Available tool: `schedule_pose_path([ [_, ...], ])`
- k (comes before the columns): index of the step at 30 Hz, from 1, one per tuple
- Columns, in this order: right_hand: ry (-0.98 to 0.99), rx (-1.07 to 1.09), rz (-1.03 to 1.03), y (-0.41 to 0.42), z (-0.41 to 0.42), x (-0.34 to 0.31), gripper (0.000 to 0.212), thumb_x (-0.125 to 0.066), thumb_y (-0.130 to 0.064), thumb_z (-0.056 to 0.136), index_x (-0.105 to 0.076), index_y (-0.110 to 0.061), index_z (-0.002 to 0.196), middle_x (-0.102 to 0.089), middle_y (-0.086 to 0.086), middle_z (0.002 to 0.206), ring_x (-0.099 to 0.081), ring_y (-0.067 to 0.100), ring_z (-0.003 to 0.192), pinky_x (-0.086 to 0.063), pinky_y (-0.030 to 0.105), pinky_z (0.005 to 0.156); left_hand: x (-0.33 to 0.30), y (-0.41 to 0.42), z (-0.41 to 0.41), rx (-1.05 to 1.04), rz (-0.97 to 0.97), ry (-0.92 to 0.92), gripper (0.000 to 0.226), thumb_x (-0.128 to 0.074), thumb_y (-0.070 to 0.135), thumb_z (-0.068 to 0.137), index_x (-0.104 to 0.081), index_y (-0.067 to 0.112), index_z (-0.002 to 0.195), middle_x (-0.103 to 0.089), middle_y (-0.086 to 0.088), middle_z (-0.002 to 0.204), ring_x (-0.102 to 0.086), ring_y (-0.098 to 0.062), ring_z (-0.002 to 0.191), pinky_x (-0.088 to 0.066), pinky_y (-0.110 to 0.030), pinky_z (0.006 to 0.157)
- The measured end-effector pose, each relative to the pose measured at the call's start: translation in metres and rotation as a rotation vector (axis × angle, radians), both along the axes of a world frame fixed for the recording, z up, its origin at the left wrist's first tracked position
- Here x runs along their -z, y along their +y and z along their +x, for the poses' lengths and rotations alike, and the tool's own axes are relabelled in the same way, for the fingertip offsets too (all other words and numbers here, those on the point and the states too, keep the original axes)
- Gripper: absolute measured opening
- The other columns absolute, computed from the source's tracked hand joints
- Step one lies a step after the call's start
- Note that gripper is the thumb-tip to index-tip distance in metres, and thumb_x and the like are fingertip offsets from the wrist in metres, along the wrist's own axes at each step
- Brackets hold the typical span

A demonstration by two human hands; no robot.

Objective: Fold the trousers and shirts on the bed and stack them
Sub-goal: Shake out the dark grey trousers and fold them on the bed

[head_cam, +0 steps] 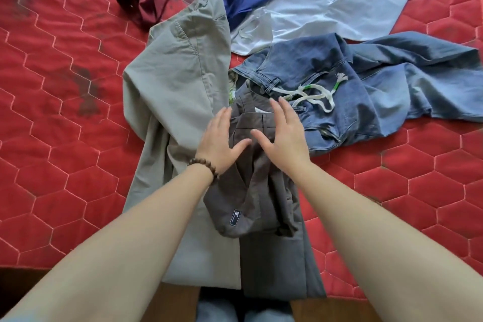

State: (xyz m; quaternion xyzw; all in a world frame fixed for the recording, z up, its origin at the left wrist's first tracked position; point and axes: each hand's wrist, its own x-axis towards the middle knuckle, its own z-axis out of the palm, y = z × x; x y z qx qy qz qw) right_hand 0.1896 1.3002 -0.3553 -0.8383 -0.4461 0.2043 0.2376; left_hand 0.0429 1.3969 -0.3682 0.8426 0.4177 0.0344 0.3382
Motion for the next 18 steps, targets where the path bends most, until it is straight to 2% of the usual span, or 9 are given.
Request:
schedule_pose_path([
  [2,-0.029,-0.13,-0.094,0.023,0.008,0.008,0.069,-0.054,-0.048,0.091,-0.032,-0.016,0.147,-0.032,0.007,0.153,-0.022,0.023,0.143,-0.017,0.042,0.117,0.007,0.011,0.014,0.054,-0.06,0.002,0.086,-0.069,0.037,0.084,-0.023,0.005,0.149,-0.027,-0.011,0.154,-0.023,-0.021,0.143,-0.017,-0.029,0.117],
  [3,-0.022,-0.183,-0.142,0.028,0.011,0.013,0.062,-0.053,-0.047,0.092,-0.039,-0.014,0.142,-0.041,0.009,0.145,-0.031,0.025,0.138,-0.022,0.041,0.114,0.009,0.013,0.018,0.089,-0.078,-0.001,0.083,-0.069,0.034,0.084,-0.024,0.005,0.148,-0.03,-0.011,0.153,-0.025,-0.021,0.142,-0.019,-0.03,0.117],
  [5,0.012,-0.241,-0.157,0.029,0.013,0.014,0.041,-0.056,-0.042,0.092,-0.057,-0.009,0.117,-0.058,0.011,0.118,-0.048,0.028,0.117,-0.035,0.036,0.097,0.009,0.011,0.023,0.171,-0.085,-0.021,0.071,-0.067,0.028,0.086,-0.033,0.006,0.144,-0.04,-0.012,0.147,-0.034,-0.023,0.138,-0.025,-0.033,0.114],
  [7,0.033,-0.273,-0.117,0.022,0.012,0.006,0.027,-0.058,-0.033,0.092,-0.059,-0.007,0.097,-0.061,0.011,0.098,-0.053,0.029,0.101,-0.038,0.037,0.081,0.004,0.007,0.023,0.214,-0.052,-0.087,0.052,-0.066,0.021,0.085,-0.049,0.007,0.132,-0.054,-0.011,0.131,-0.048,-0.026,0.124,-0.035,-0.032,0.103],
  [9,0.052,-0.301,-0.065,0.011,0.011,-0.011,0.021,-0.059,-0.025,0.091,-0.059,-0.005,0.09,-0.062,0.014,0.087,-0.056,0.033,0.089,-0.039,0.038,0.071,-0.009,0.004,0.023,0.23,-0.003,-0.149,0.033,-0.067,0.016,0.083,-0.059,0.005,0.113,-0.062,-0.012,0.111,-0.057,-0.029,0.104,-0.041,-0.033,0.09],
  [11,0.057,-0.319,-0.028,0.0,0.013,-0.037,0.018,-0.061,-0.02,0.091,-0.06,-0.002,0.087,-0.063,0.016,0.082,-0.057,0.034,0.082,-0.04,0.04,0.067,-0.029,0.002,0.025,0.279,0.034,-0.168,0.024,-0.07,0.017,0.081,-0.062,0.005,0.1,-0.064,-0.012,0.096,-0.059,-0.031,0.091,-0.042,-0.034,0.079],
  [14,0.03,-0.358,0.013,-0.011,0.019,-0.091,0.013,-0.062,-0.016,0.09,-0.062,-0.004,0.086,-0.064,0.013,0.081,-0.058,0.033,0.081,-0.043,0.039,0.068,-0.071,-0.001,0.027,0.32,0.1,-0.2,0.026,-0.075,0.026,0.077,-0.062,0.006,0.085,-0.062,-0.009,0.079,-0.058,-0.03,0.076,-0.04,-0.034,0.067],
  [18,-0.069,-0.45,0.057,-0.02,0.028,-0.183,0.01,-0.062,-0.014,0.09,-0.06,-0.007,0.084,-0.063,0.009,0.079,-0.058,0.029,0.079,-0.035,0.031,0.065,-0.148,0.004,0.028,0.382,0.169,-0.24,0.034,-0.079,0.033,0.074,-0.059,0.006,0.074,-0.059,-0.009,0.072,-0.057,-0.028,0.07,-0.039,-0.032,0.061],
])
